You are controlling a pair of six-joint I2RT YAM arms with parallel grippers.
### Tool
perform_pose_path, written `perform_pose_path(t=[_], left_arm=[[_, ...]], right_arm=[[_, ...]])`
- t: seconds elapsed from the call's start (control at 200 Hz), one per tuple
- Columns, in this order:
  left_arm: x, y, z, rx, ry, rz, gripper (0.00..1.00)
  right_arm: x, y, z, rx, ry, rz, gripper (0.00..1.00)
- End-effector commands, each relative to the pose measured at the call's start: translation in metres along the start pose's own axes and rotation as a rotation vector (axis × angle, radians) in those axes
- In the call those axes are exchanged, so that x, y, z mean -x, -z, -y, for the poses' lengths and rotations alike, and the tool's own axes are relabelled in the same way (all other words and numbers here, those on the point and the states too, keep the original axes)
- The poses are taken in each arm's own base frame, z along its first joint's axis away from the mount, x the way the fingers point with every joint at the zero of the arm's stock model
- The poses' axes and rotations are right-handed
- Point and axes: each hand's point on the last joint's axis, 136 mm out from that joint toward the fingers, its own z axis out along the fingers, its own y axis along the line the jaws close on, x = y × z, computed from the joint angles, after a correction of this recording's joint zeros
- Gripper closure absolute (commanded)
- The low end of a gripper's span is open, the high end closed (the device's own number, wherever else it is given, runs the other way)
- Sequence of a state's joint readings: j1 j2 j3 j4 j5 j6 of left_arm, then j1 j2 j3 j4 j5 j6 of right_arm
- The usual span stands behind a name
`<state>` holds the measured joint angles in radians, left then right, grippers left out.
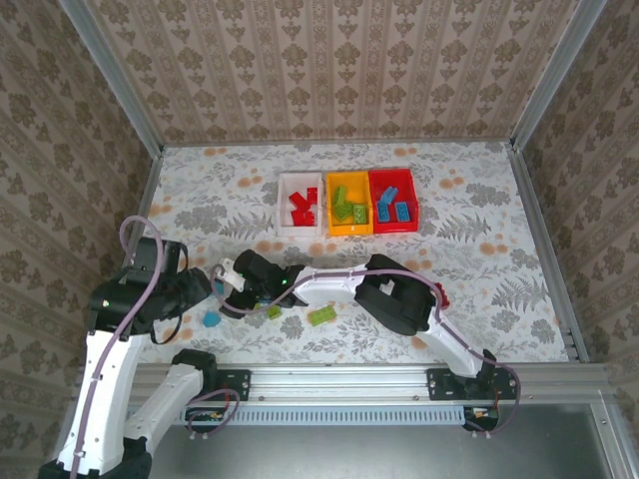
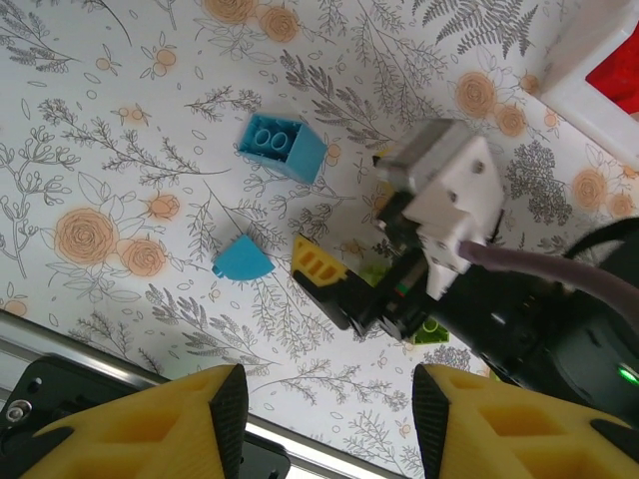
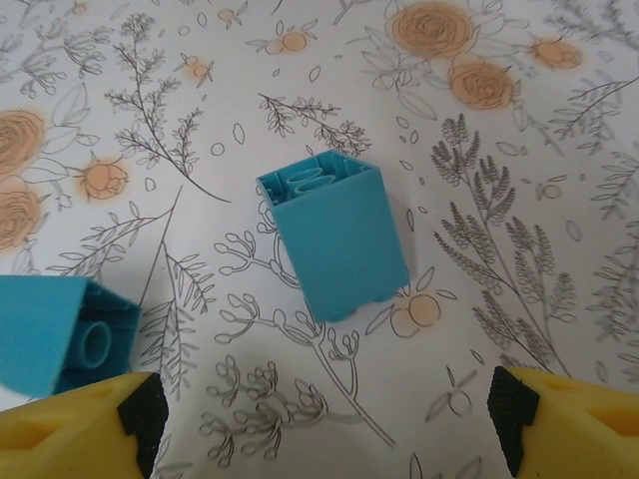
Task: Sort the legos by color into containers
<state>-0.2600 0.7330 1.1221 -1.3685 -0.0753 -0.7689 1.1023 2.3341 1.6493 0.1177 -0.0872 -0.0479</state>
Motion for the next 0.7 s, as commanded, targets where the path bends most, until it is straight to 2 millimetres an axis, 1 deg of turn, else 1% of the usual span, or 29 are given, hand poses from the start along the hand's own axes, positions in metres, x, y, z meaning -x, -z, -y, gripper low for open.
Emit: perform_pose_path(t=[0.0, 0.155, 0.275, 0.515, 0.63, 0.695], left_arm=[[-0.003, 0.011, 0.000, -0.012, -0.040, -0.016, 0.50], [-0.004, 0.015, -0.002, -0.003, -0.066, -0.018, 0.49], [-0.004, 0.019, -0.005, 0.005, -0.079, -0.013, 0.49], [-0.004, 0.022, -0.007, 0.010, -0.093, -0.010, 0.48], [-0.005, 0.022, -0.008, 0.013, -0.101, -0.013, 0.48], [-0.007, 0.020, -0.008, 0.016, -0.102, -0.023, 0.48]], right_arm=[[0.004, -0.015, -0.001, 0.014, -0.018, 0.015, 0.13], [-0.006, -0.031, 0.006, -0.002, -0.023, -0.011, 0.13], [-0.006, -0.042, 0.012, -0.008, -0.040, -0.022, 0.13], [-0.005, -0.062, 0.012, 0.002, -0.045, -0.053, 0.14], [-0.002, -0.063, 0.008, 0.022, -0.051, -0.045, 0.19], [0.002, -0.063, 0.006, 0.037, -0.054, -0.030, 0.27]])
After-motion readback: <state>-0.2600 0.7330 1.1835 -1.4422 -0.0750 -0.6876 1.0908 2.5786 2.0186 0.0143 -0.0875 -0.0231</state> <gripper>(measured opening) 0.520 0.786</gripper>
